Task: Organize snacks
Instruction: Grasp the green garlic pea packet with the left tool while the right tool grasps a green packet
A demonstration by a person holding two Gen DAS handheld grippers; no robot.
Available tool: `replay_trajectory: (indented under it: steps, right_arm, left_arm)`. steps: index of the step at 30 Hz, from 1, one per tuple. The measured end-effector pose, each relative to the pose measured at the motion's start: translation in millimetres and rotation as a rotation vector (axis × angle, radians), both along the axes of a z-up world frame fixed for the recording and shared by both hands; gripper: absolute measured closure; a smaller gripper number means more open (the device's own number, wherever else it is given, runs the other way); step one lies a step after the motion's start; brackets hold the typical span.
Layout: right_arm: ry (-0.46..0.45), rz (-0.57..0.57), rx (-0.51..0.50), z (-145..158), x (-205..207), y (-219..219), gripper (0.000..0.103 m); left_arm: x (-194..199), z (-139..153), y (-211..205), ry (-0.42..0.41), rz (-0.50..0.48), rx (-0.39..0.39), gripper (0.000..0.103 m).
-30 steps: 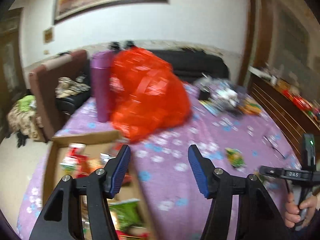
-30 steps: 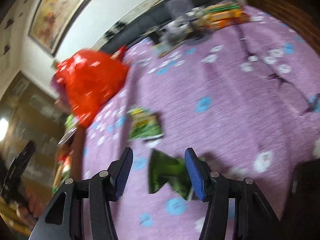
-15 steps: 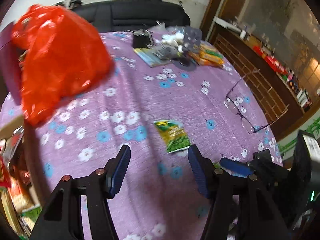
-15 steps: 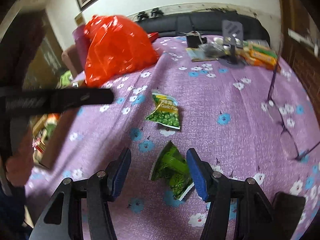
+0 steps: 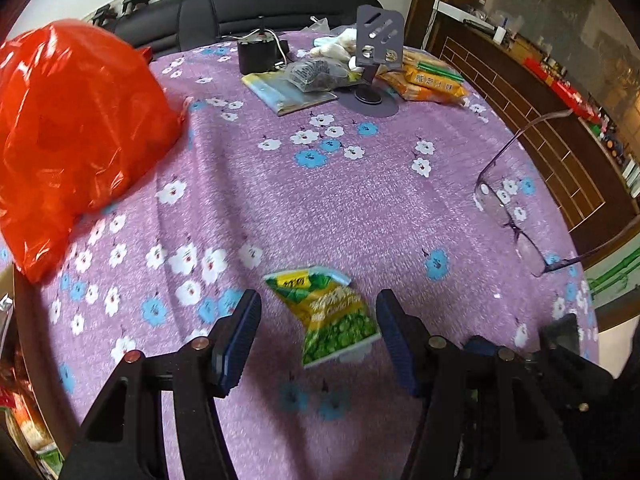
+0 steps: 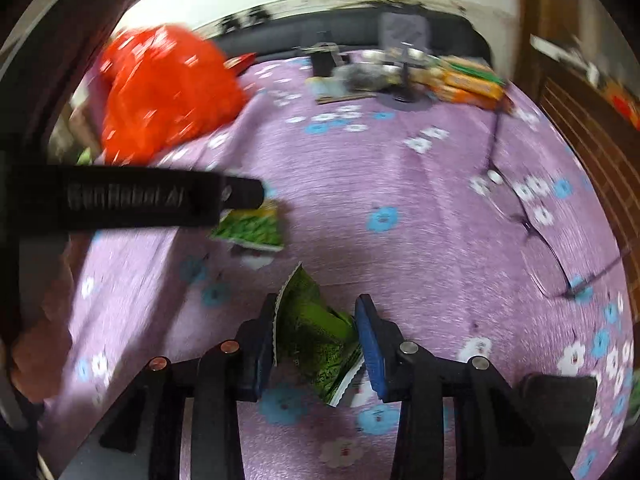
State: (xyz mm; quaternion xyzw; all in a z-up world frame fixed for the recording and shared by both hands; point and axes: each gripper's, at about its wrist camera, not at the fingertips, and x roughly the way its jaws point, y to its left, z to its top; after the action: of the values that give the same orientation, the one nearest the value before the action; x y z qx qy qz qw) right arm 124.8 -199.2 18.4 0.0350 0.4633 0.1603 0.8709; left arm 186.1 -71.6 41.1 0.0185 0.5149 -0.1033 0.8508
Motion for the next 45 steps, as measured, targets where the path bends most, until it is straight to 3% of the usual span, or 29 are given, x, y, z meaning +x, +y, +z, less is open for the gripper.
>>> replay_trajectory:
  steps: [3, 7, 9, 15, 20, 24, 28, 34, 42, 45]
  right_arm:
    - [0.013, -0.045, 0.03, 1, 1, -9, 0.062]
    - [0.014, -0.069, 0.038, 3, 2, -13, 0.063]
    - [0.012, -0.071, 0.039, 3, 2, -13, 0.063]
    - [-0.008, -0.066, 0.041, 6, -2, -11, 0.064]
    - [-0.037, -0.029, 0.045, 9, -7, -1, 0.065]
    - [-0.058, 0.024, 0.051, 10, -13, 13, 0.065]
    - [-0.093, 0.092, 0.059, 13, -21, 32, 0.065]
    - [-0.148, 0.154, 0.033, 12, -35, 59, 0.065]
    - [-0.14, 0.101, 0.087, 12, -30, 44, 0.065]
    - [-0.148, 0.097, 0.092, 14, -31, 44, 0.065]
  left_arm:
    - [5, -8, -8, -0.009, -0.007, 0.023, 0.046]
    - [11, -23, -13, -0.016, 0.002, 0.055, 0.065]
    - [10, -29, -11, -0.035, 0.011, 0.062, 0.067]
    - [-11, -24, 3, -0.079, 0.006, 0.043, 0.069]
    - [-49, -10, 26, -0.109, -0.011, -0.007, 0.069]
    - [-84, -2, 44, -0.141, -0.017, 0.001, 0.069]
    - [-109, -3, 57, -0.226, 0.017, 0.058, 0.069]
    - [-111, -3, 64, -0.34, 0.074, 0.132, 0.069]
    - [-114, -4, 64, -0.384, 0.077, 0.182, 0.069]
    - [-117, 0, 63, -0.41, 0.077, 0.192, 0.077]
